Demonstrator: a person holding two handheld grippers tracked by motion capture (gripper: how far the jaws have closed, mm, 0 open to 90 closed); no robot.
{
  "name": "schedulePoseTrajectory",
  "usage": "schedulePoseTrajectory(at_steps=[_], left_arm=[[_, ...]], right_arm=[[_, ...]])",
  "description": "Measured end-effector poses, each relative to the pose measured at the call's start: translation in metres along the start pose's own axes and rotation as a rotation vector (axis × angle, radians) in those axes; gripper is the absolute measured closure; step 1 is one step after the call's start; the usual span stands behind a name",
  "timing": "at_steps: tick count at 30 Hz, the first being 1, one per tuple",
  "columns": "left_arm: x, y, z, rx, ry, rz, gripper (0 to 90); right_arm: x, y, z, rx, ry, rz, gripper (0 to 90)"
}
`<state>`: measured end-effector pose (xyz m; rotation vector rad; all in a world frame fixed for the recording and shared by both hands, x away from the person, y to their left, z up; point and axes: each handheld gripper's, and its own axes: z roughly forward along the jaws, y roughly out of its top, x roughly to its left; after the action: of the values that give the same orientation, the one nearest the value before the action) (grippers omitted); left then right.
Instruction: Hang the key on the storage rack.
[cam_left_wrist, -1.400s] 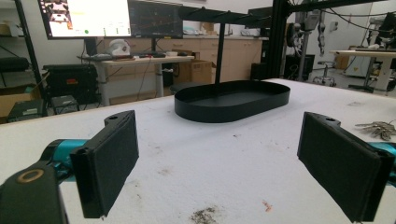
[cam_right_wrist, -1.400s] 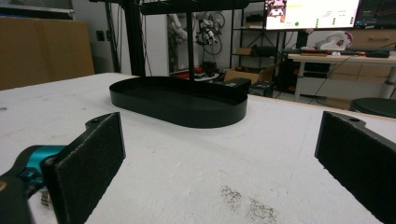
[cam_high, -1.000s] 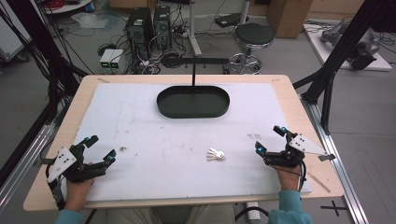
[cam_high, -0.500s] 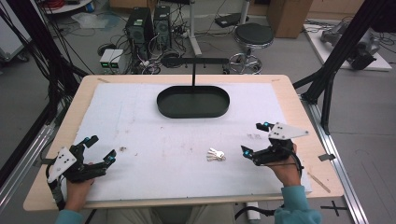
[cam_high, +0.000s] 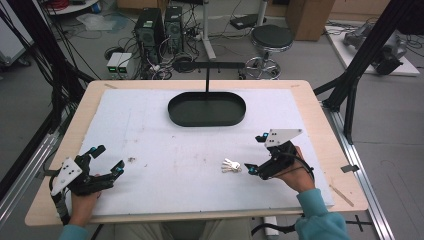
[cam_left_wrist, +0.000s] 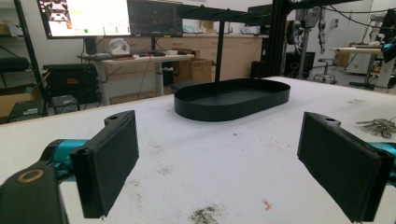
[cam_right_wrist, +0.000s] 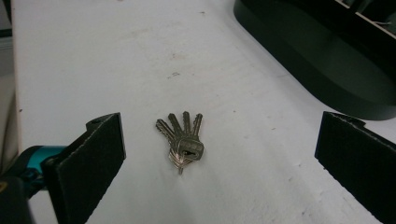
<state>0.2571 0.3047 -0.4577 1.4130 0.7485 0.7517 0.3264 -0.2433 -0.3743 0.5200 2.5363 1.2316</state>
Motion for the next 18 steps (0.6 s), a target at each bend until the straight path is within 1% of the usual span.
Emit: schedulePoseTrajectory(at_steps=[1, 4, 5, 7, 9, 10, 11, 12, 13, 15, 17, 18], left_arm=[[0.0, 0.0, 0.0, 0.0, 0.0, 0.0, 13.0], [0.0, 0.0, 0.0, 0.0, 0.0, 0.0, 13.0], [0.0, 0.0, 0.0, 0.0, 0.0, 0.0, 13.0], [0.0, 0.0, 0.0, 0.0, 0.001, -0.002, 13.0], [0.0, 0.0, 0.0, 0.001, 0.0, -0.001, 13.0], [0.0, 0.0, 0.0, 0.001, 0.001, -0.001, 13.0], [0.0, 0.0, 0.0, 0.001, 0.0, -0.001, 13.0], [0.0, 0.0, 0.0, 0.001, 0.0, 0.0, 13.0], [0.0, 0.0, 0.0, 0.001, 0.0, -0.001, 13.0], [0.0, 0.0, 0.0, 0.001, 0.0, 0.0, 13.0], [0.0, 0.0, 0.0, 0.001, 0.0, 0.0, 13.0], [0.0, 0.0, 0.0, 0.002, 0.0, 0.0, 13.0]], right_arm=[[0.0, 0.0, 0.001, 0.005, 0.004, 0.003, 0.9], [-0.003, 0.001, 0.006, 0.027, 0.043, -0.005, 0.9], [-0.003, 0.001, 0.006, 0.027, 0.043, -0.005, 0.9], [-0.003, 0.001, 0.009, 0.045, 0.065, -0.001, 0.9], [-0.003, 0.001, 0.013, 0.07, 0.083, -0.015, 0.9], [-0.002, 0.002, 0.017, 0.095, 0.092, -0.024, 1.5], [-0.002, 0.002, 0.017, 0.095, 0.092, -0.024, 1.5], [-0.001, 0.002, 0.018, 0.105, 0.1, -0.025, 3.6], [-0.001, 0.002, 0.019, 0.109, 0.106, -0.032, 4.2], [0.0, 0.002, 0.022, 0.128, 0.125, -0.03, 4.2], [0.0, 0.002, 0.024, 0.14, 0.12, -0.042, 4.4], [-0.001, 0.002, 0.025, 0.153, 0.125, -0.047, 4.7]])
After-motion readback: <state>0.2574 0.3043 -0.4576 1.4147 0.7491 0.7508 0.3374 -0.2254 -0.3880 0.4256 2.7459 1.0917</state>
